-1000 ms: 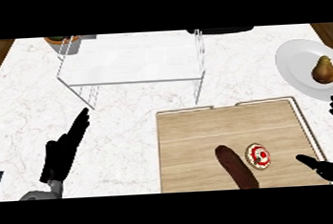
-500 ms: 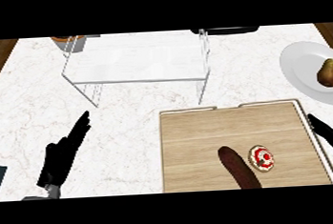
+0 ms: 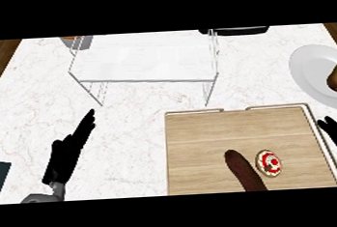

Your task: Pick the sweet potato from the tray and place it in the tiered shelf

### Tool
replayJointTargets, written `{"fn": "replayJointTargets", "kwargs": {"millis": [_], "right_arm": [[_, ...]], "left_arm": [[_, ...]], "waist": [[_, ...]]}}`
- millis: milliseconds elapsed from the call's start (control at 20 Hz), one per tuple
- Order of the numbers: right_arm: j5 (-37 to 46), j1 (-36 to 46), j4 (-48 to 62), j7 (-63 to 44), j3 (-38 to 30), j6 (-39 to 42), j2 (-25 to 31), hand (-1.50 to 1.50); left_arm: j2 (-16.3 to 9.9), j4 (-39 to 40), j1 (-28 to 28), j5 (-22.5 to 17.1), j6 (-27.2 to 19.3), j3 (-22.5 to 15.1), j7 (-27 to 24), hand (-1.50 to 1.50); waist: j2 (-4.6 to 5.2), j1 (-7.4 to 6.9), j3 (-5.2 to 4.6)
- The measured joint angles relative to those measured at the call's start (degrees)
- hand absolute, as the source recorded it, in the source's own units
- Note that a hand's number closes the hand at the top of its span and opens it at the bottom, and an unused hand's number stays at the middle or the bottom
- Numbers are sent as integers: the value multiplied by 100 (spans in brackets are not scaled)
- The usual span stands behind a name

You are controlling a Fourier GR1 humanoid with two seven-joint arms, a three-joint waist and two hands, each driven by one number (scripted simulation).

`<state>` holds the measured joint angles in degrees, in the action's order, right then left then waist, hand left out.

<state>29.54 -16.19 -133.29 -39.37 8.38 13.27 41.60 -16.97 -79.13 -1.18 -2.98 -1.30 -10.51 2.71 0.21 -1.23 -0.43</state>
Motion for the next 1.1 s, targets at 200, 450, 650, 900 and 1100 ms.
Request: {"fn": "replayJointTargets", "kwargs": {"millis": [200,450,650,900,1100], "right_arm": [[538,727,115,-1145,1050,248,-268,-150],[1329,1540,518,-1944,2326,472,-1154,-150],[1850,1793,1047,-2252,2915,535,-1847,-150],[2205,1885,1462,-2386,3057,704,-2386,-150],[2703,1906,1767,-2400,3165,795,-2671,-150]], "left_arm": [[70,39,-97,39,13,-38,28,0],[76,153,-97,45,74,31,-94,0],[107,127,-55,78,46,49,-99,0],[150,-16,17,99,14,65,6,0],[117,47,-9,90,74,145,-6,0]], "waist": [[3,-49,12],[-5,-33,21],[-20,5,31],[-25,61,34],[-25,96,35]]}}
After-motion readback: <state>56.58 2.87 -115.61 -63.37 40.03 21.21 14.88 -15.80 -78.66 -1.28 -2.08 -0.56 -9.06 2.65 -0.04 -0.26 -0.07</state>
